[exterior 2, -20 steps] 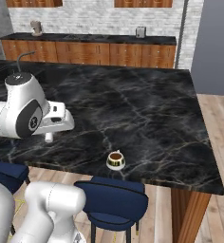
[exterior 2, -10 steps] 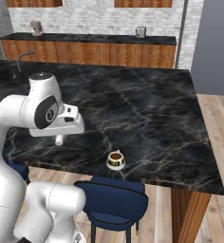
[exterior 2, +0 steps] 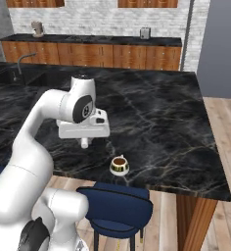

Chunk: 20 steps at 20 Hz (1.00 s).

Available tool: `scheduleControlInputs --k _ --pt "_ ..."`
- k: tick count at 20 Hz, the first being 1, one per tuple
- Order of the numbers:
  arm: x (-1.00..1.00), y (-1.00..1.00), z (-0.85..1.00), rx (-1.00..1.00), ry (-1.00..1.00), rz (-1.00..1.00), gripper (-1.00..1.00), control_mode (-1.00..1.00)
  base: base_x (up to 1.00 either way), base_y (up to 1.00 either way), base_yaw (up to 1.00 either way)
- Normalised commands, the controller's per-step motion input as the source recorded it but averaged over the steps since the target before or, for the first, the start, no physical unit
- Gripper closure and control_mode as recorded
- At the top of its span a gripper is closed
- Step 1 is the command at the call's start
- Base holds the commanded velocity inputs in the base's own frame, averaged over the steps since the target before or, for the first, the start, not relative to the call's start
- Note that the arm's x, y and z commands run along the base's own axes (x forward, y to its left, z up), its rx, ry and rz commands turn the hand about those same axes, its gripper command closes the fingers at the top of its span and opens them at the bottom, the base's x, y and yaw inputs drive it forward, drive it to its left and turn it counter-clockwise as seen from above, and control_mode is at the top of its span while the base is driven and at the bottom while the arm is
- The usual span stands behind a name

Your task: Pick up the marshmallow and place it in the cup of hot chocolate on the dining counter.

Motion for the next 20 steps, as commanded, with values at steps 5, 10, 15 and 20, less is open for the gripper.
scheduleControlInputs --k 5,10,15,20 --pt "0.3 -0.27 -0.37 -0.02 0.03 0.0 1.0 -1.0 0.0 0.0 0.0" --pt "0.08 -0.36 -0.37 -0.05 0.02 0.0 1.0 -1.0 0.0 0.0 0.0" --pt "0.3 -0.11 -0.26 0.0 0.05 0.0 1.0 -1.0 0.0 0.0 0.0" --pt "0.4 -0.14 -0.21 0.0 0.08 -0.02 1.0 -1.0 0.0 0.0 0.0"
